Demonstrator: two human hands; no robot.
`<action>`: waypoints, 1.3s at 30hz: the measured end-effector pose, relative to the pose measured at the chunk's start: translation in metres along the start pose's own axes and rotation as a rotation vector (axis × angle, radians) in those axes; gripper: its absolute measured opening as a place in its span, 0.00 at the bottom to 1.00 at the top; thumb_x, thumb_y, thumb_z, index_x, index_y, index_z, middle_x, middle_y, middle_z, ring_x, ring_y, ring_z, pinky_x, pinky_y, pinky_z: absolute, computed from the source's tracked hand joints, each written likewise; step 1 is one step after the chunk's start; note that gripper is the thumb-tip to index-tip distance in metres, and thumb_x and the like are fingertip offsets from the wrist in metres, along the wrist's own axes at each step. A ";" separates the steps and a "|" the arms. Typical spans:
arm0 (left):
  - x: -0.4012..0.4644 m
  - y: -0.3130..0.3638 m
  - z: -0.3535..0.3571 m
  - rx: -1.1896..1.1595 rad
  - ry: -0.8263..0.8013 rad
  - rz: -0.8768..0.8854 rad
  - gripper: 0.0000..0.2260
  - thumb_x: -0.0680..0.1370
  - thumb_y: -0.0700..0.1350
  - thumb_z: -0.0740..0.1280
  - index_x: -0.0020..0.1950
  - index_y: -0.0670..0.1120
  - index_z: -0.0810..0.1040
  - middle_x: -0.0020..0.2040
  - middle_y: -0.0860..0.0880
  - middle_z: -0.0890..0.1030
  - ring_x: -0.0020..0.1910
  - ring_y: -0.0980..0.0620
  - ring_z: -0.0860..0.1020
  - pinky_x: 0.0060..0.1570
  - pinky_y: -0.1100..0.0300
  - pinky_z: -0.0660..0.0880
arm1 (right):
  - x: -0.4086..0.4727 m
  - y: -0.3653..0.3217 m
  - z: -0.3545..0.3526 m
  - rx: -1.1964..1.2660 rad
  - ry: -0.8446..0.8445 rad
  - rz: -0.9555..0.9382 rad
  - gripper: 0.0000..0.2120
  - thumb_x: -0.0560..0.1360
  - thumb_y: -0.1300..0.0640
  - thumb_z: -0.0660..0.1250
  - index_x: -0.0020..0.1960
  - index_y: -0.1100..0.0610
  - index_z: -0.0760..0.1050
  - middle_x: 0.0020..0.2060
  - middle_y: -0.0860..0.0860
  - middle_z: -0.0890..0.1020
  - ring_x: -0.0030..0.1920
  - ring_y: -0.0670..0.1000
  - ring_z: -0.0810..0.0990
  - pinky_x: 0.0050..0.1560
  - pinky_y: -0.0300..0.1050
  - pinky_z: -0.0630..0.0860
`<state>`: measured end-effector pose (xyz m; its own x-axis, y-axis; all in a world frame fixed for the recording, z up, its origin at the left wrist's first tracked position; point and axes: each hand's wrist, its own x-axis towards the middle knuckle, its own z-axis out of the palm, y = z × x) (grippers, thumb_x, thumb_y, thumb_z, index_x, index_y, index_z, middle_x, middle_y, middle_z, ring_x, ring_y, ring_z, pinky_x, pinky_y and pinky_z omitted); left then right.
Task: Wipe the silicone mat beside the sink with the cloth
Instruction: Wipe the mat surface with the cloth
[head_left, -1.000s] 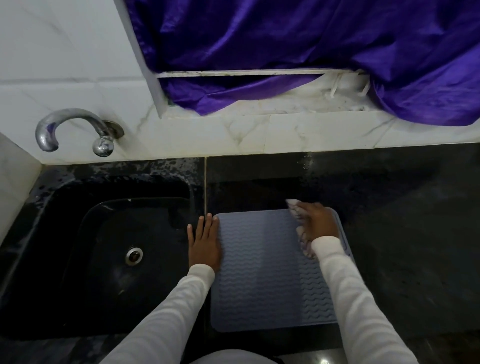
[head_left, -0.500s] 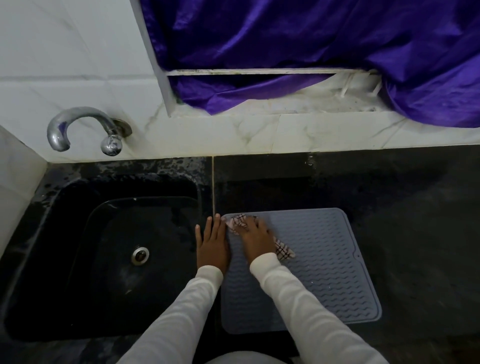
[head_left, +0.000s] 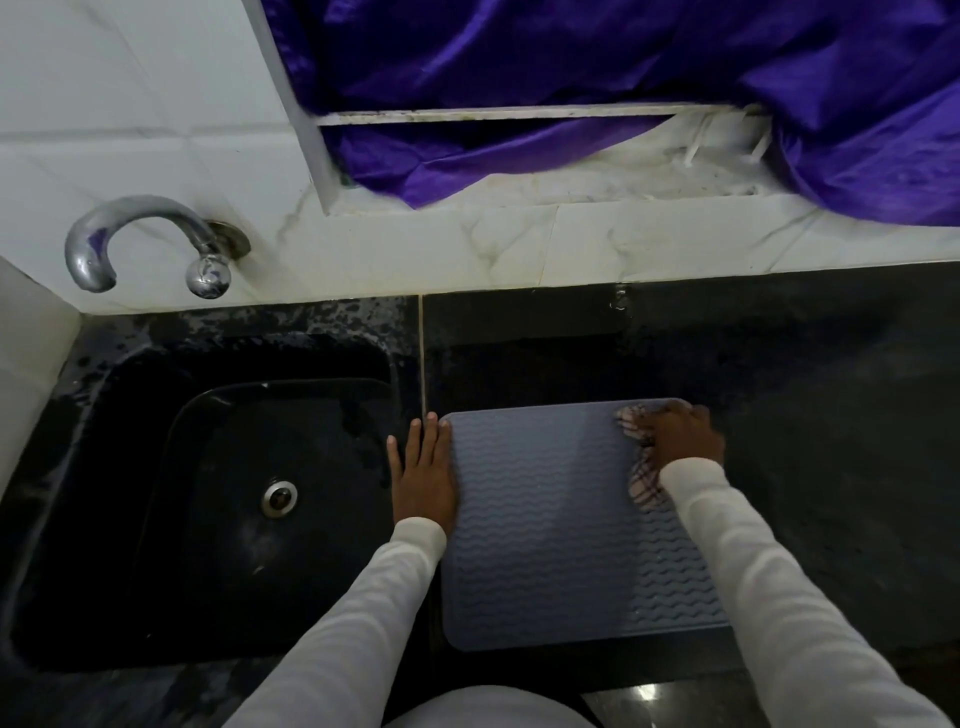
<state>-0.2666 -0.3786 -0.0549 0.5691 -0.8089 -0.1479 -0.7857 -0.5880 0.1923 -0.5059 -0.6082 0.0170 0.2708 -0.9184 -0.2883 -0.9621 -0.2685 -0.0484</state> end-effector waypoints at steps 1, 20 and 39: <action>0.000 0.000 0.000 0.006 -0.001 0.003 0.32 0.75 0.49 0.34 0.80 0.48 0.47 0.80 0.49 0.48 0.79 0.47 0.44 0.72 0.43 0.31 | 0.003 0.011 -0.002 -0.018 0.009 0.016 0.16 0.80 0.49 0.59 0.65 0.50 0.75 0.64 0.54 0.72 0.67 0.60 0.66 0.61 0.57 0.71; -0.003 0.003 -0.003 0.001 -0.016 -0.029 0.28 0.83 0.47 0.52 0.80 0.50 0.43 0.80 0.51 0.44 0.78 0.49 0.41 0.74 0.39 0.36 | -0.004 0.024 -0.015 0.299 0.091 -0.014 0.18 0.76 0.57 0.61 0.63 0.43 0.77 0.59 0.55 0.78 0.58 0.60 0.76 0.57 0.52 0.76; -0.005 0.003 -0.005 0.067 0.013 -0.038 0.26 0.81 0.45 0.46 0.79 0.45 0.44 0.80 0.47 0.46 0.79 0.47 0.43 0.73 0.38 0.37 | -0.071 -0.200 0.077 0.073 0.058 -0.566 0.27 0.79 0.55 0.59 0.75 0.45 0.56 0.73 0.50 0.61 0.71 0.59 0.60 0.67 0.56 0.67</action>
<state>-0.2710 -0.3764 -0.0490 0.6013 -0.7865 -0.1410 -0.7780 -0.6165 0.1210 -0.3349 -0.4667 -0.0261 0.7436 -0.6526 -0.1454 -0.6660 -0.7040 -0.2467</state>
